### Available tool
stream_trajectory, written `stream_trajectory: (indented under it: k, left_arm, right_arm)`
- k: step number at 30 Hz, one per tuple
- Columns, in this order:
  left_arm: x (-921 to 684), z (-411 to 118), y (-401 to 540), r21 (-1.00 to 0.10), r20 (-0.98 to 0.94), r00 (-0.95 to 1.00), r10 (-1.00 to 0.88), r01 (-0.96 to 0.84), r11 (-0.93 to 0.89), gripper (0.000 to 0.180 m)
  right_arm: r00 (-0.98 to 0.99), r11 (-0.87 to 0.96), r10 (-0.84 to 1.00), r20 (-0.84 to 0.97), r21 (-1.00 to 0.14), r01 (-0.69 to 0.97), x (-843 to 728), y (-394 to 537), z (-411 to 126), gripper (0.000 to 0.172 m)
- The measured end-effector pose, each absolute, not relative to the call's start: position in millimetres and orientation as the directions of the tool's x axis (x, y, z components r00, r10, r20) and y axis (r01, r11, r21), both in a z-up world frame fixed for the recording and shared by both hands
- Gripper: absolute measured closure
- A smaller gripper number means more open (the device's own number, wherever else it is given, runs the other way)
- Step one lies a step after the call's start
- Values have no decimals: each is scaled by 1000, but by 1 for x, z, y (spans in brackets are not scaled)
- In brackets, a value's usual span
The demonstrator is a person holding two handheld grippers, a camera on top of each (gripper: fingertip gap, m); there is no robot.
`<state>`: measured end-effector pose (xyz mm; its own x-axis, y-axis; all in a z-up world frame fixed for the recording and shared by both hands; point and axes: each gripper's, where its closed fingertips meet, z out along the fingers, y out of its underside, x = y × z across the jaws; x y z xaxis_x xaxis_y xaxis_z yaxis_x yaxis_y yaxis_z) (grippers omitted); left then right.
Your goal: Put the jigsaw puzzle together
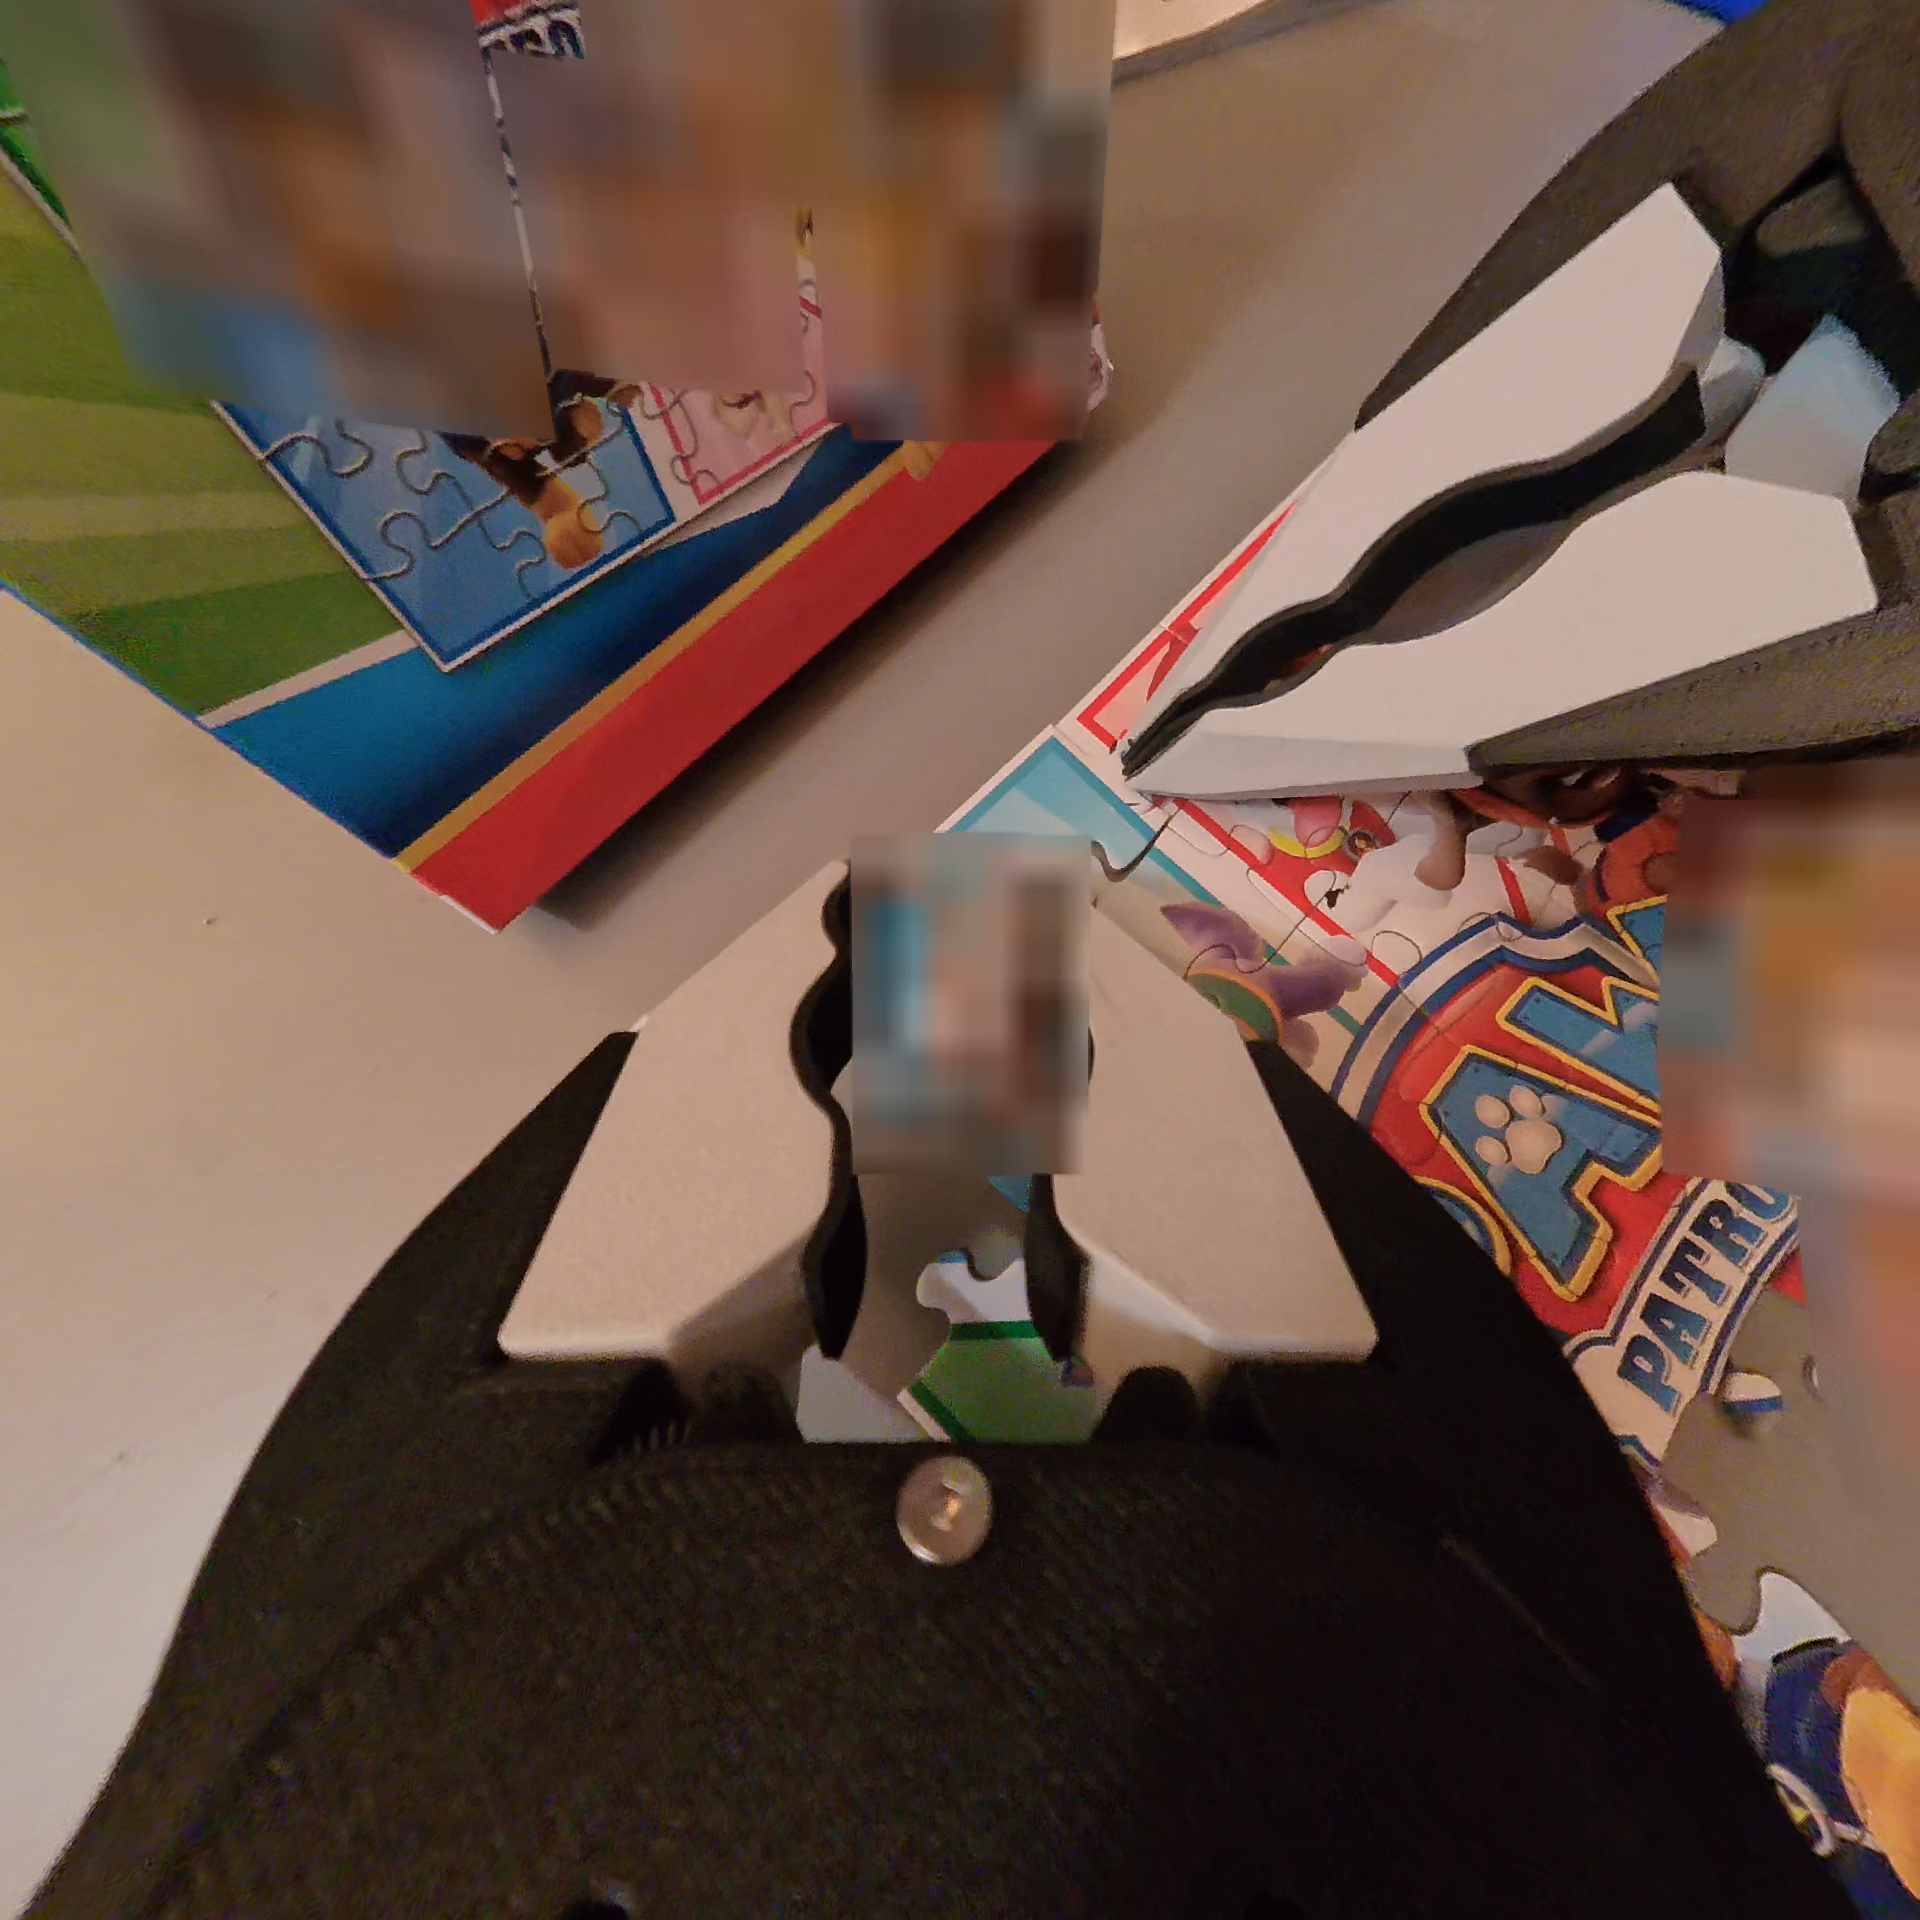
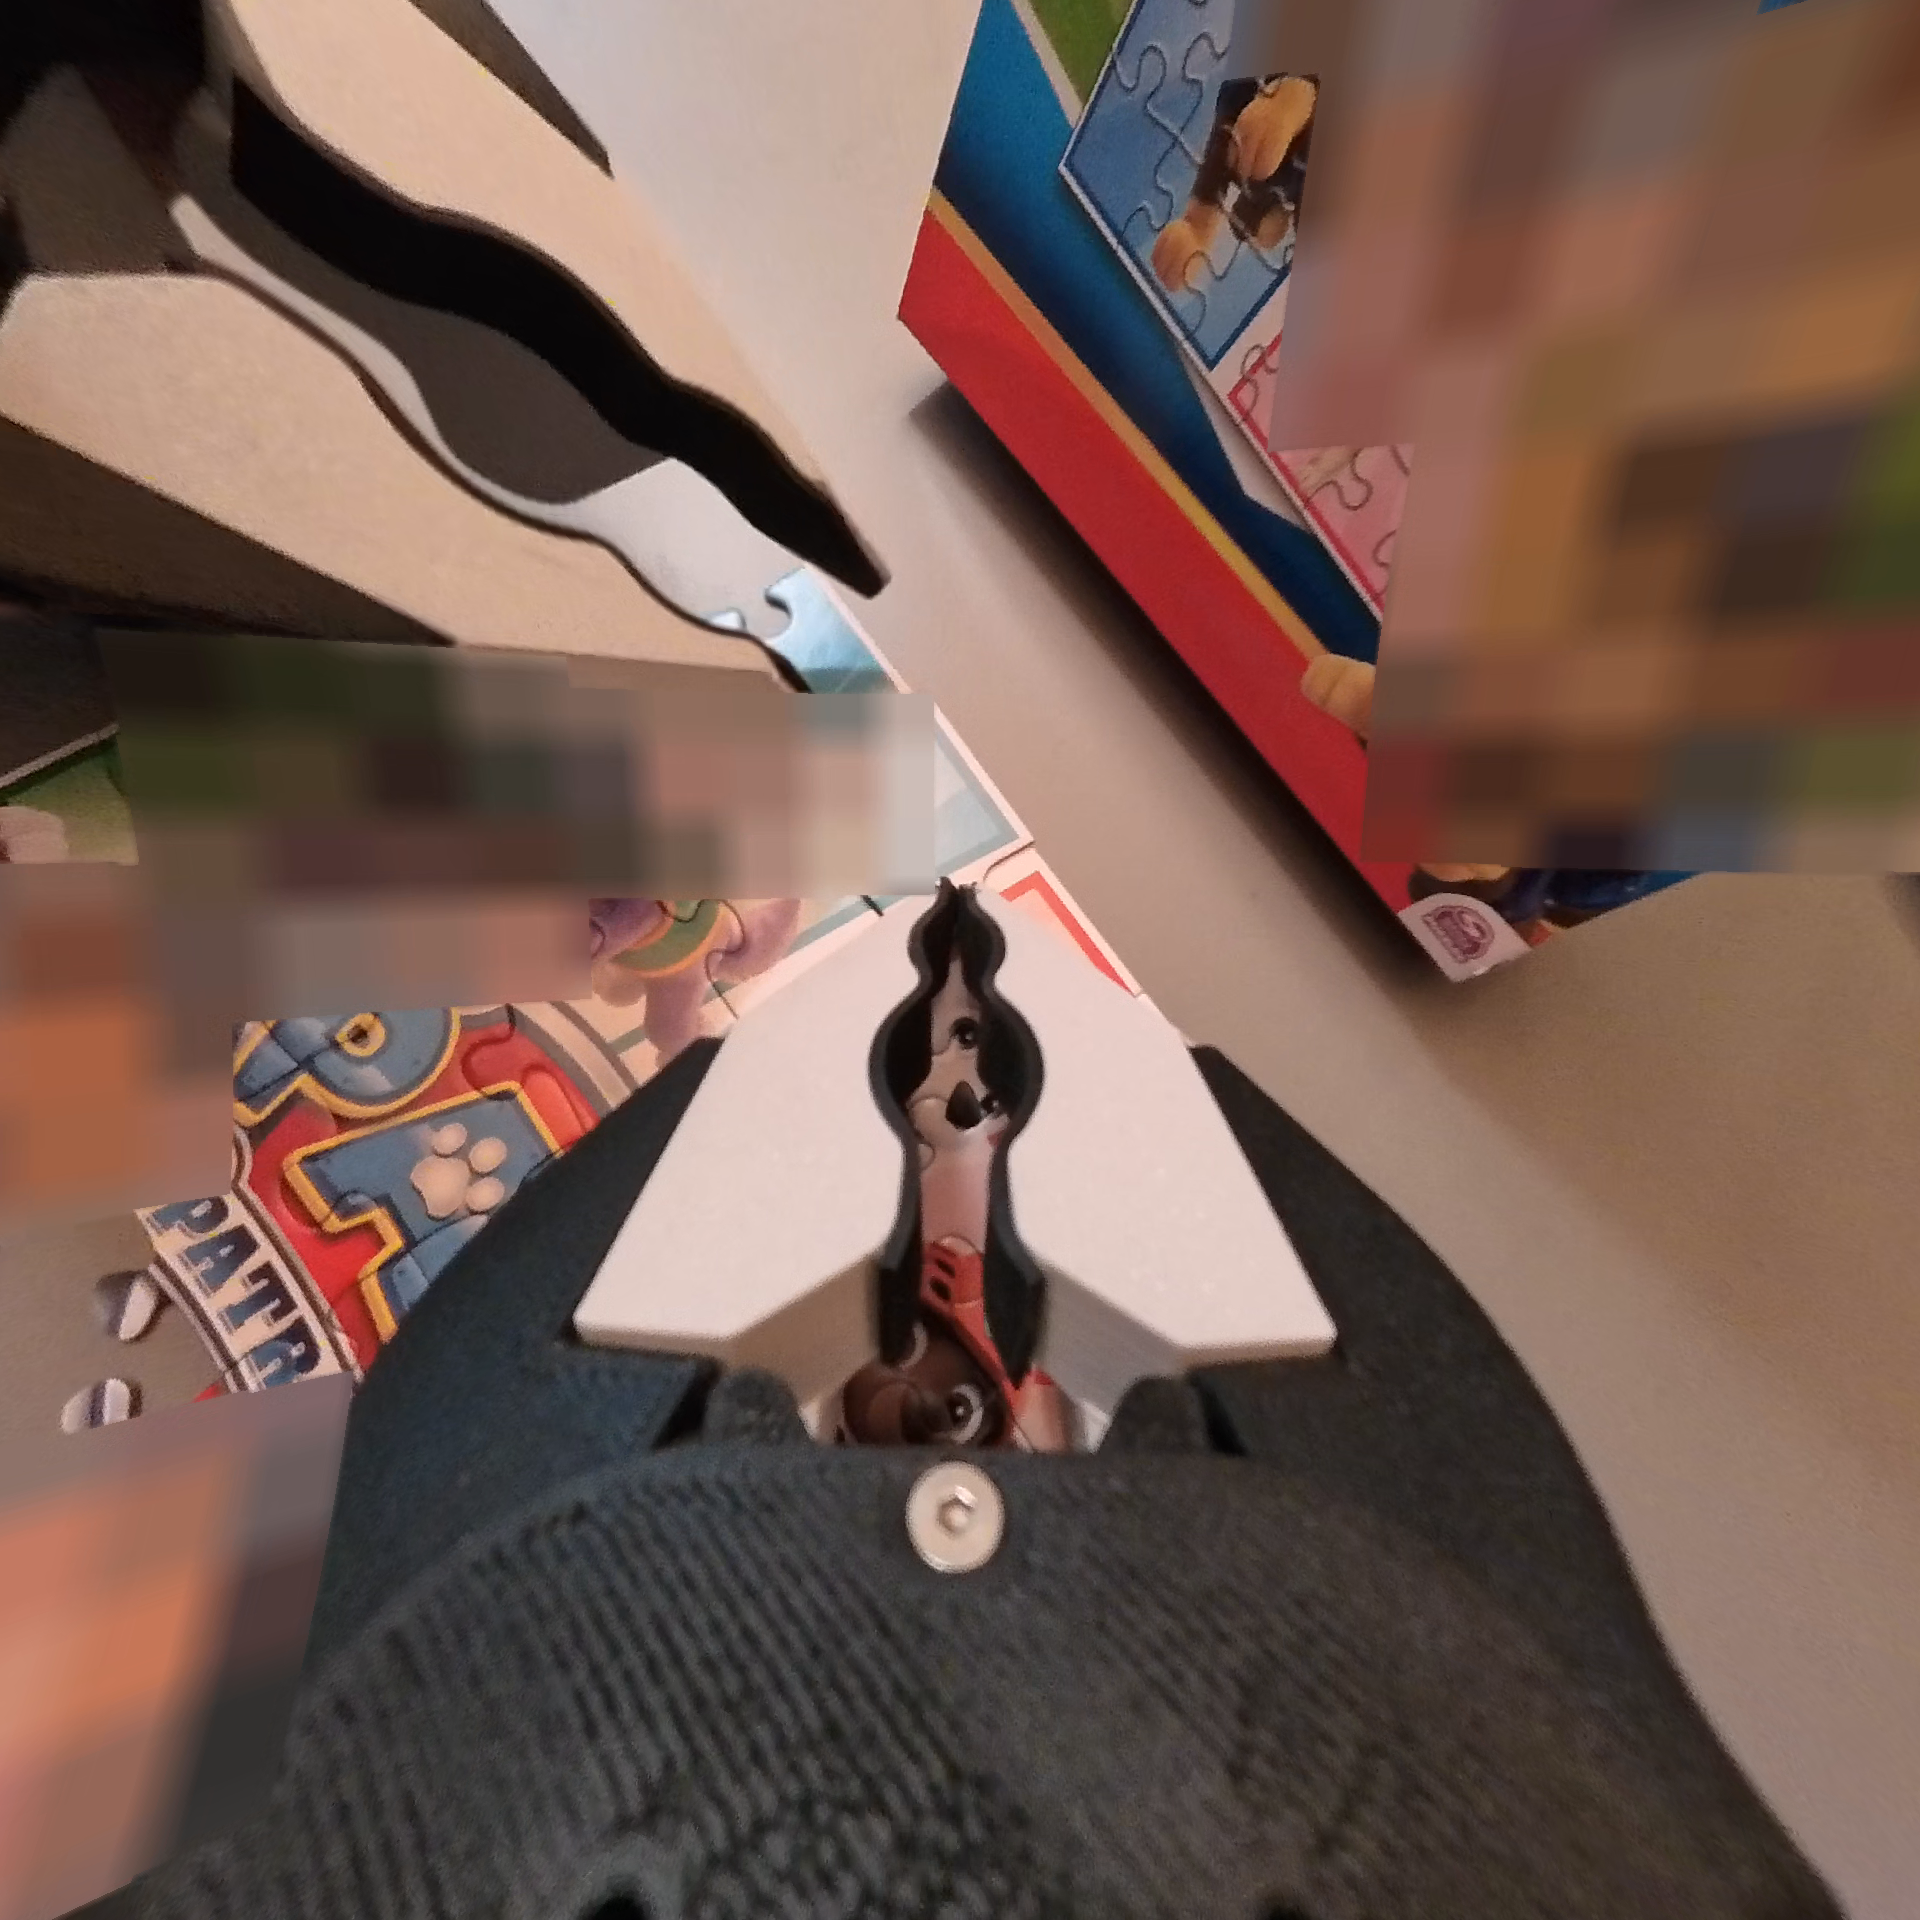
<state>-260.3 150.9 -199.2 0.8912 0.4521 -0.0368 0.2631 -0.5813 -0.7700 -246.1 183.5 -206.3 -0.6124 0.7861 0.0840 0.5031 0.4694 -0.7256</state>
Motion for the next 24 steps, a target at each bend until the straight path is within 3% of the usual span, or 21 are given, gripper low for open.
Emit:
stream_trajectory:
  k: [1, 21, 24]
  left_arm:
    - [-259, -201, 151, -764, -49, 893, 448, 256, -593, 153]
    - [-254, -205, 150, -732, -103, 904, 415, 213, -647, 153]
    - [-255, -198, 153, -758, -123, 902, 413, 184, -626, 161]
  right_arm:
    - [-612, 470, 786, 84, -725, 503, -246, 183, -206, 172]
    - [-613, 484, 782, 112, -730, 484, -246, 183, -203, 172]
    - [-598, 451, 795, 101, -757, 472, -249, 185, -195, 172]
